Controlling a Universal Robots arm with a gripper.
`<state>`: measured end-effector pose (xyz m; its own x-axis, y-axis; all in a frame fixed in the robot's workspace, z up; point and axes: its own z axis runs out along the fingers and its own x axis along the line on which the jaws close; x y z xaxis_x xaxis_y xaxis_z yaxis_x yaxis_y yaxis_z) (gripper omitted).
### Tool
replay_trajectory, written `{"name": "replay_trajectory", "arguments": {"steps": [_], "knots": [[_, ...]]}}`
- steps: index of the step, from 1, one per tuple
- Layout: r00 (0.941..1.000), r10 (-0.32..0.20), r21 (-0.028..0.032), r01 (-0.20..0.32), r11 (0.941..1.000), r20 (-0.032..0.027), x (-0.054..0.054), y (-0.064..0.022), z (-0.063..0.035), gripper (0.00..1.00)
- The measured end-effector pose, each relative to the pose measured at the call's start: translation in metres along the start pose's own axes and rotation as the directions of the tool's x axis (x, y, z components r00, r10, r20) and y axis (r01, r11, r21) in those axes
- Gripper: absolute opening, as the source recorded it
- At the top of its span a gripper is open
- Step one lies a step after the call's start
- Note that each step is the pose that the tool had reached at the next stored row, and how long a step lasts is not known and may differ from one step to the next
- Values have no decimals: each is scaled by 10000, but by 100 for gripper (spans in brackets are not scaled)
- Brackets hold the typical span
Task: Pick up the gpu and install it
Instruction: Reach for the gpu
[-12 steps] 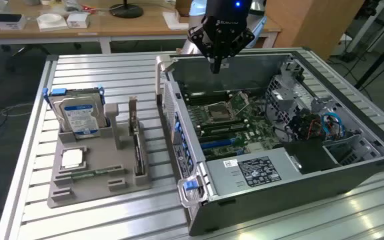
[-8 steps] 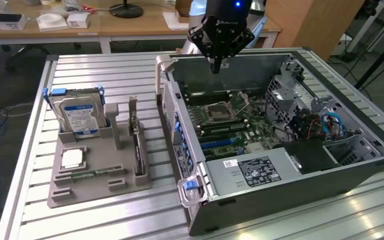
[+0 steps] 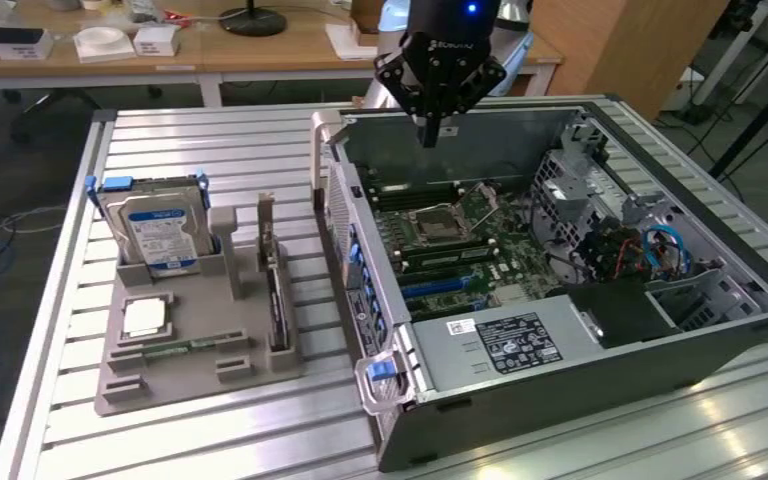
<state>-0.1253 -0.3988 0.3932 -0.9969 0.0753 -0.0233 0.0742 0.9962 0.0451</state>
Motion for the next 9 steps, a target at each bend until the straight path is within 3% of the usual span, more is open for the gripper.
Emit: {"name": "replay_trajectory", "arguments": {"steps": [9], "knots": [[10000, 0, -1, 0, 10000, 0, 43, -4, 1, 11]]}}
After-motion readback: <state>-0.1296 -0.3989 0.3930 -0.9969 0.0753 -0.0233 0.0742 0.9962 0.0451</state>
